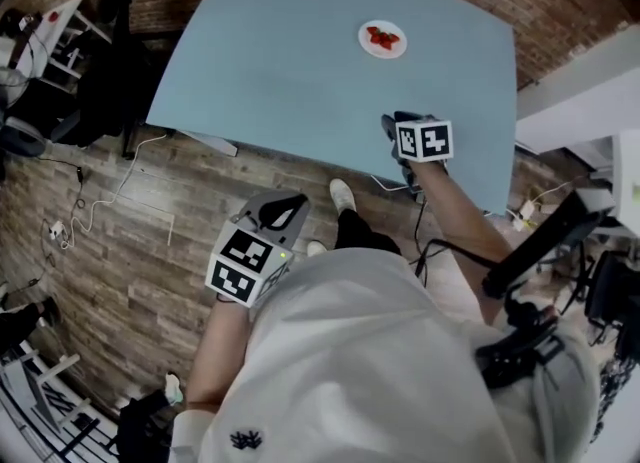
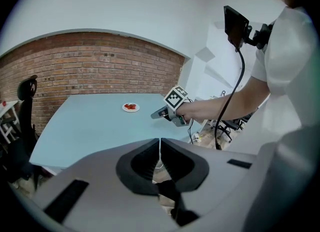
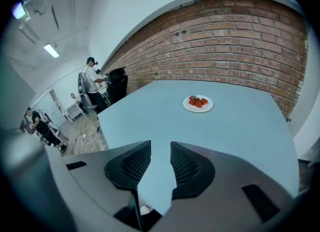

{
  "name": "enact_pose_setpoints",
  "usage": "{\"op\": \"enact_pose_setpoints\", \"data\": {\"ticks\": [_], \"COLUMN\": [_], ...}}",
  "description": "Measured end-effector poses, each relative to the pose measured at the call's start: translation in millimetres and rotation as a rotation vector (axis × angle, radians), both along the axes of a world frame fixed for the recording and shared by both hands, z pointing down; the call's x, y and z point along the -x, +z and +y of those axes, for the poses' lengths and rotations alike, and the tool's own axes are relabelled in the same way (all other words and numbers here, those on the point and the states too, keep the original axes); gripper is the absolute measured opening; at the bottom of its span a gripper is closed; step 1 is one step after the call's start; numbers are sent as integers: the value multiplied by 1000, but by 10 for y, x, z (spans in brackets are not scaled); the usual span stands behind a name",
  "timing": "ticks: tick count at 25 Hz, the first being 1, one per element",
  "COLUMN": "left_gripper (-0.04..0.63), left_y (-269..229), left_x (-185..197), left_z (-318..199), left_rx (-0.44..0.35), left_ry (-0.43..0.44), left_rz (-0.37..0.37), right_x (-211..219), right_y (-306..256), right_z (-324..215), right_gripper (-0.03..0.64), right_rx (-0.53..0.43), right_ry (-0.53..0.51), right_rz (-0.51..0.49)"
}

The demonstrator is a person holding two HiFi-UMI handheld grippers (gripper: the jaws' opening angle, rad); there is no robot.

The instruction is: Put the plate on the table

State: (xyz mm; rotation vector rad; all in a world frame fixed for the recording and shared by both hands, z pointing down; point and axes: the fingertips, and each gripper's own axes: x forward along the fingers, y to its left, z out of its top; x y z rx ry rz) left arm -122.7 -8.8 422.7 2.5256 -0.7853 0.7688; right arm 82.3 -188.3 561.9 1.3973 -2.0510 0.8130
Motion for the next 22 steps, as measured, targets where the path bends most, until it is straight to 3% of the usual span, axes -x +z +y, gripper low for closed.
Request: {"op": "enact_pose_setpoints", "data": {"ticks": [5,7,9,22], "left_gripper": [11,11,11,11], "left_y": [-26,-2,15,120], "left_x": [118,131,100,-28], "left_z": [311,406,465,693], "left_rx": [-17,-15,-18,3], "left_ry": [-11,-10,-8,0], "left_rz": [27,25,26,50], "right_x": [410,510,564,763], "right_y": [-220,-291,-358,-674], "right_z": [669,913,1115,1873], "right_gripper": [120,41,9,8], "right_rx": [-15,-19,-26,-104], "right_ry": [-132,-173,-210,-361], "right_rz": [-8,-11,-10,57]}}
